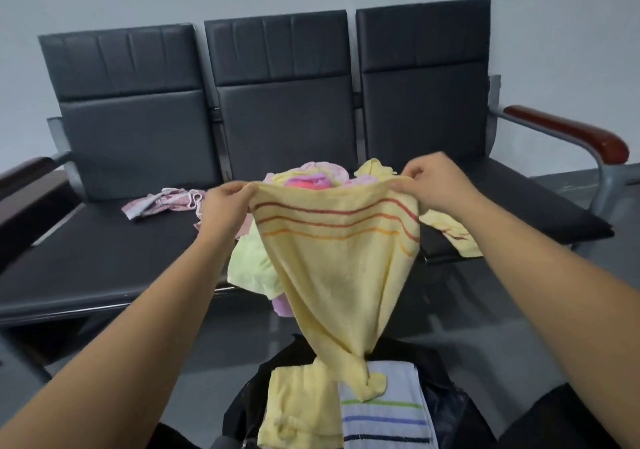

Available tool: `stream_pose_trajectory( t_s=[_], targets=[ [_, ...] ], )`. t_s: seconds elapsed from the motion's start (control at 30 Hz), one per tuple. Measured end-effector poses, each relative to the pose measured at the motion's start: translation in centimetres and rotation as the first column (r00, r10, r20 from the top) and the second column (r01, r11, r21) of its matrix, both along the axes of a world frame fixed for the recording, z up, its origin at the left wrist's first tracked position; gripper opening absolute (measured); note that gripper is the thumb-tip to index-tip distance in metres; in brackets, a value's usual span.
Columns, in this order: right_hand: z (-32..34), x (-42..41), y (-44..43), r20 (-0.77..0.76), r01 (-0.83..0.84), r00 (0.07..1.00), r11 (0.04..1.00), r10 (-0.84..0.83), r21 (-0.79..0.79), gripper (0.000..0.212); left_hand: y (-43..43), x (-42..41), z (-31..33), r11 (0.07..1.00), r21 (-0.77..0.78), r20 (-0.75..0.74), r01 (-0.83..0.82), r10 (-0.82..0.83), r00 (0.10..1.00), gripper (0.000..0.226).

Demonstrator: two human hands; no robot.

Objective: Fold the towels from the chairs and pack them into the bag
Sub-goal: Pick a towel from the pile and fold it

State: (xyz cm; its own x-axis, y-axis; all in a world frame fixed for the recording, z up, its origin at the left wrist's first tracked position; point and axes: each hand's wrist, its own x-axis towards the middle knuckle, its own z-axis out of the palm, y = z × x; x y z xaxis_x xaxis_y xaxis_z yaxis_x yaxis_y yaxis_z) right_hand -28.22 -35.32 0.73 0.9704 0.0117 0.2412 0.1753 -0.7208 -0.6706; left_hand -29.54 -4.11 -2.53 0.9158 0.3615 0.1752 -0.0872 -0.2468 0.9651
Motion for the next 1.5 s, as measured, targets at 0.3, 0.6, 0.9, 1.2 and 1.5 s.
stream_pose_trajectory(
  t_s=[0.3, 0.6, 0.9, 1.2, 1.5],
  targets=[
    [10.7, -3.9, 1.8, 0.042, -0.007, 0.999, 0.997, 0.010, -0.080, 0.010, -1.5, -0.7, 8.4, 0.974, 0.080, 0.015, 0.213, -0.214, 0.977, 0.016],
    [10.5, -5.5, 2.0, -0.254, -0.321, 0.770, 0.700, 0.585, 0.638, 0.027, -3.2, -3.8, 9.5, 0.826, 0.107, 0.103, 0.553, -0.562, 0.820, 0.021],
    [9.8, -6.6, 4.6, -0.180, -0.319, 0.900, 0.883, 0.396, 0.344, 0.013, -4.2, -4.5, 9.6, 0.761, 0.022, 0.057, 0.648, -0.649, 0.759, 0.022],
    [8.1, -6.5, 5.5, -0.193, -0.213, 0.927, 0.875, 0.322, 0.435, 0.010, -5.3, -5.3, 9.7, 0.700, 0.523, -0.046, 0.486, -0.546, 0.837, 0.008],
    [7.1, -6.3, 5.3, -0.145, -0.270, 0.926, 0.881, 0.348, 0.389, 0.015, -6.0, -4.6, 8.7, 0.645, 0.572, -0.092, 0.506, -0.562, 0.822, 0.004]
  ],
)
